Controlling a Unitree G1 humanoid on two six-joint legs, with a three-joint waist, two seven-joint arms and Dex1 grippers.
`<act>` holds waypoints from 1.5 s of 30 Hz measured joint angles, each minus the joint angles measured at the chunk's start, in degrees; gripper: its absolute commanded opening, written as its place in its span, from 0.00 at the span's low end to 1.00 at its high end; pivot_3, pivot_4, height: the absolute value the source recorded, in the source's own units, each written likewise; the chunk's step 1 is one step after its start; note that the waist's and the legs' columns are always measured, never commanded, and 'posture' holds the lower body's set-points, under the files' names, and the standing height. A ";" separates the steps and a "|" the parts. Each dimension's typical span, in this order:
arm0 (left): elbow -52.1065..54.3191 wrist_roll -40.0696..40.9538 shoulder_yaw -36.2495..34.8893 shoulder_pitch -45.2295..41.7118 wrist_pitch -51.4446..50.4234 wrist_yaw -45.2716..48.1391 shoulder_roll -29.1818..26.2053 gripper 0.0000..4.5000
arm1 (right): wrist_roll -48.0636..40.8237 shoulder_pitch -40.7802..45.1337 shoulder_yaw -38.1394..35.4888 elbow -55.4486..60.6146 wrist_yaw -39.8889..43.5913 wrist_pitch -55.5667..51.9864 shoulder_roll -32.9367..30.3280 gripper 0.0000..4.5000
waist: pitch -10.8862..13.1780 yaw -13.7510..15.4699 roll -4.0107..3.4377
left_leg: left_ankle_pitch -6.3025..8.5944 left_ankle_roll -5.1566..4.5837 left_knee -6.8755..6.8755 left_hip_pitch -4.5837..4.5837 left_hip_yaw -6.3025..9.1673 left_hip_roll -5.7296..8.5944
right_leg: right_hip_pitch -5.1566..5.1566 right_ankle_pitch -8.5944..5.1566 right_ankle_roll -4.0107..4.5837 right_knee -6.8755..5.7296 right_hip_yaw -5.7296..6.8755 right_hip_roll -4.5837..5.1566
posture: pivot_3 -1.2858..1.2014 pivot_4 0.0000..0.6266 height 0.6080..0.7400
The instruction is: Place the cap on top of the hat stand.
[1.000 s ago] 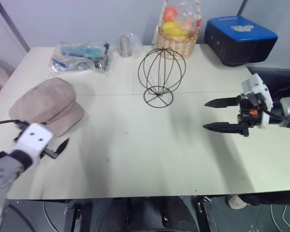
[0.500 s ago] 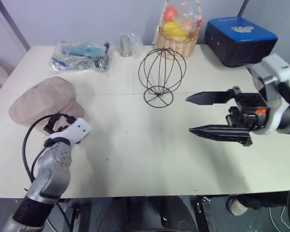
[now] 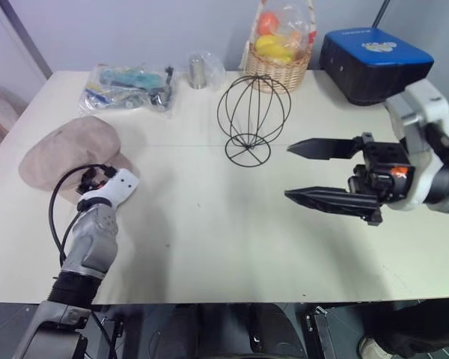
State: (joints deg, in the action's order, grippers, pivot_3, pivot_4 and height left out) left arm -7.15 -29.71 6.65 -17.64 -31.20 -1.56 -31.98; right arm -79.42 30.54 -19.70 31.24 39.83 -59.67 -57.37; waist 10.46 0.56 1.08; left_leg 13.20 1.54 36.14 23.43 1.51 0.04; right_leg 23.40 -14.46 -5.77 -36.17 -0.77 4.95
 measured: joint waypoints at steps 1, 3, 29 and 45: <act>-0.02 0.08 -0.76 -0.25 0.60 -0.07 -0.04 0.26 | -0.74 0.25 0.04 -0.20 -0.87 -0.01 -0.07 1.00 | 0.00 0.09 -0.01 | 0.00 0.00 0.00 0.00 0.00 0.00 | 0.00 0.00 0.00 0.00 0.00 0.02 | 0.52 0.24 1.00; -0.02 0.20 -1.59 -0.75 1.40 -0.11 -0.30 0.03 | -1.93 0.38 0.04 -0.58 -1.78 -0.02 -0.44 1.00 | -0.02 0.15 -0.03 | 0.00 0.00 0.01 -0.01 0.00 0.00 | -0.02 0.00 0.00 0.00 0.00 0.04 | 0.52 0.24 1.00; -10.03 -1.47 17.14 -39.18 44.79 11.38 9.27 0.01 | -0.84 -14.97 -18.31 1.76 -6.78 1.57 -5.88 1.00 | 0.08 1.29 0.14 | 0.29 -0.52 0.98 0.94 -0.19 0.24 | 0.25 0.44 -0.75 0.14 0.01 -0.03 | 0.52 0.24 1.00; -15.18 -12.87 24.06 -33.44 51.84 11.45 10.46 0.82 | 6.54 -20.84 -16.03 3.99 -12.19 3.90 -5.56 1.00 | 0.08 1.66 0.14 | 0.29 -0.53 1.13 0.95 -0.16 0.28 | 0.17 0.44 -0.76 0.13 0.01 0.01 | 0.52 0.24 1.00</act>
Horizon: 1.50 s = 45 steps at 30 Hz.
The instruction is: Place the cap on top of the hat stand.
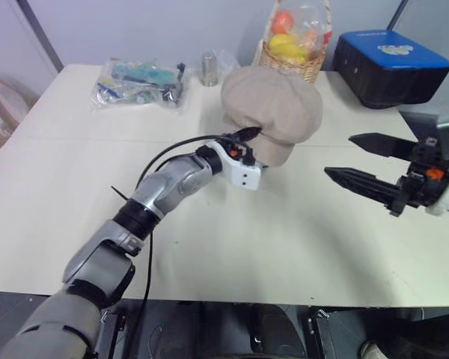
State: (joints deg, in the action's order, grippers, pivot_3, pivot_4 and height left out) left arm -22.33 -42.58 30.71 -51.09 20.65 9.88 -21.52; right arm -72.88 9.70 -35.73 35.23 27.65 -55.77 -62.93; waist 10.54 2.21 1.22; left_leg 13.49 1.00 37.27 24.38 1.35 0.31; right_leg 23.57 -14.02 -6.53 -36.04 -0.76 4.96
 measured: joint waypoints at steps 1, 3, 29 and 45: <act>0.22 0.05 -0.17 0.27 -0.01 0.00 -0.04 0.93 | 1.30 0.01 0.77 0.00 -0.30 0.18 -0.11 1.00 | 0.00 -0.01 0.00 | 0.00 0.00 0.00 0.00 0.00 0.00 | 0.00 0.00 0.00 0.00 0.00 0.00 | 0.52 0.24 1.00; 1.60 0.98 -0.81 1.71 0.14 0.48 -0.59 0.98 | 4.45 -0.06 2.67 0.06 -0.50 0.70 -0.49 1.00 | 0.00 -0.21 -0.01 | 0.00 0.00 -0.01 -0.01 -0.02 -0.02 | 0.02 0.00 0.00 -0.01 -0.01 0.00 | 0.52 0.24 1.00; 27.06 85.81 -36.81 18.78 -60.43 56.65 -33.21 0.98 | 89.40 15.35 62.71 -12.29 -14.30 40.14 21.32 1.00 | 0.05 -3.08 -0.14 | -0.05 0.09 -0.06 -0.15 0.10 -0.11 | 0.03 -0.04 0.04 -0.13 0.04 -0.29 | 0.52 0.24 1.00; 23.58 82.61 -36.06 13.53 -61.36 57.40 -30.76 1.00 | 112.72 21.31 64.88 -32.55 -21.84 51.39 32.61 0.01 | 0.07 -3.19 -0.14 | -0.07 0.12 -0.10 -0.11 0.13 -0.11 | 0.10 -0.02 0.04 -0.21 0.03 -0.29 | 0.52 0.24 1.00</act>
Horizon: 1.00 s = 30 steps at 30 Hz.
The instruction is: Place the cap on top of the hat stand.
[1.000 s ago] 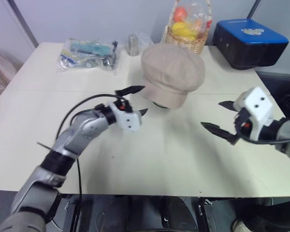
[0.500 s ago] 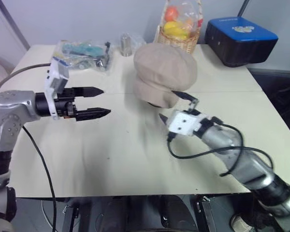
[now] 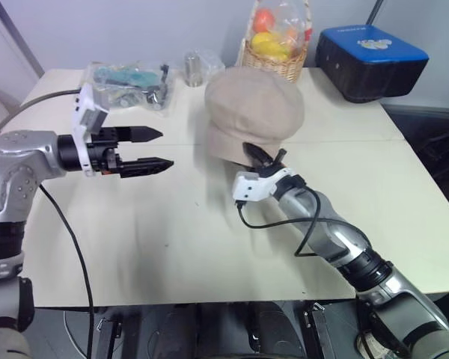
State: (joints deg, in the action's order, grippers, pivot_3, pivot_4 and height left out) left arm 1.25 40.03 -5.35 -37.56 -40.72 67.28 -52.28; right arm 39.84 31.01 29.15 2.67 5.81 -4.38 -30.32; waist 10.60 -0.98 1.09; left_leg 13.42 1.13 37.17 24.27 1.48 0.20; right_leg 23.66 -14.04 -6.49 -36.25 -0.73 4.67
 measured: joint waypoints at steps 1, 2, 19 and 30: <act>-0.12 -0.13 0.00 -0.10 0.01 0.03 0.08 1.00 | 0.25 -0.08 -0.73 0.06 0.09 0.40 -0.04 0.01 | 0.00 0.04 0.00 | 0.00 0.00 0.00 0.00 0.00 0.00 | -0.01 0.00 0.00 0.00 0.00 0.00 | 0.52 0.24 1.00; -0.18 -0.27 0.00 -0.14 0.02 0.07 0.17 1.00 | 0.19 -0.31 -1.50 0.26 0.21 0.96 -0.02 0.01 | 0.00 0.07 0.00 | 0.00 0.00 0.01 0.00 0.00 0.00 | -0.01 0.00 0.00 0.00 0.00 0.00 | 0.52 0.24 1.00; -1.72 -2.56 -0.01 -1.20 1.68 0.97 1.98 1.00 | -13.05 1.05 -10.24 -12.98 7.50 34.29 -7.88 0.01 | 0.00 -0.11 0.00 | 0.00 0.00 -0.01 -0.05 -0.02 -0.01 | -0.03 0.00 -0.01 0.00 -0.03 0.01 | 0.52 0.24 1.00; -3.49 -3.46 0.05 -3.79 1.73 1.09 3.38 1.00 | -8.99 -2.99 -11.77 -10.21 8.73 25.20 -3.63 0.70 | 0.00 0.29 0.00 | 0.00 0.01 0.01 -0.06 -0.01 0.01 | -0.06 0.01 -0.01 0.00 -0.03 0.01 | 0.52 0.24 1.00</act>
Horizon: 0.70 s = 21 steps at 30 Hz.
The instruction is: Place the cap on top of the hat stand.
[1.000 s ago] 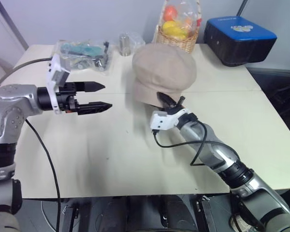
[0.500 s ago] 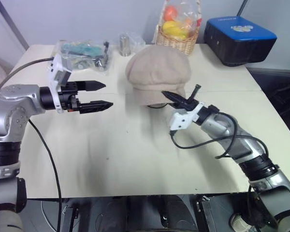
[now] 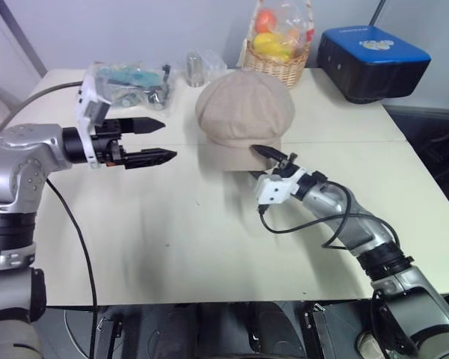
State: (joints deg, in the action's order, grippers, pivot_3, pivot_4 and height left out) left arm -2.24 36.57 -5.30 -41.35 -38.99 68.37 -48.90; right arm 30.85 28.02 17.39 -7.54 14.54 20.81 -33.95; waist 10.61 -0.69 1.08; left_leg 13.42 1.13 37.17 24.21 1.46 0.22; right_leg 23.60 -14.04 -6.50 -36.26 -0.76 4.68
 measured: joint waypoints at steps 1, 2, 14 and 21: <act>-0.14 -0.13 0.02 -0.02 0.01 0.10 0.10 1.00 | 0.12 -1.36 -0.61 1.75 0.35 -0.74 -0.62 0.70 | 0.00 -0.01 0.00 | 0.00 0.00 0.00 0.00 0.00 0.00 | 0.00 0.00 0.00 0.00 0.00 0.00 | 0.52 0.24 1.00; -0.57 -0.33 0.13 -0.23 0.02 0.16 0.33 1.00 | 0.06 -3.10 -1.62 3.86 1.13 -1.45 -1.61 0.70 | 0.00 -0.06 0.00 | 0.00 0.00 0.00 0.00 0.00 0.00 | 0.00 0.00 0.00 0.00 0.00 0.00 | 0.52 0.24 1.00; -3.91 -2.25 0.40 -1.11 1.98 1.65 0.71 1.00 | -60.10 -26.50 -38.71 31.80 37.62 -44.21 -24.64 0.70 | 0.09 -0.07 -0.06 | 0.03 -0.05 -0.08 -0.79 -0.03 -0.16 | -0.76 -0.12 0.21 0.04 -0.04 0.00 | 0.52 0.24 1.00; -4.62 -2.12 -0.59 -1.12 1.75 1.37 0.73 1.00 | -85.36 -15.81 -47.95 23.14 41.23 -71.62 -30.82 0.70 | 0.09 0.22 -0.04 | 0.04 -0.06 -0.10 -0.74 -0.01 -0.19 | -0.77 -0.16 0.27 0.16 -0.02 0.06 | 0.52 0.24 1.00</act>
State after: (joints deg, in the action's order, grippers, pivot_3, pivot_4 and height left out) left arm -6.86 34.45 -5.89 -42.48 -37.23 69.74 -48.17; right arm -54.51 12.20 -30.56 15.59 55.77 -50.80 -64.77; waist 10.70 -0.47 1.05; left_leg 13.46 1.08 37.07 23.47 1.45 0.03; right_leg 22.83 -14.19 -6.23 -36.10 -0.78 4.74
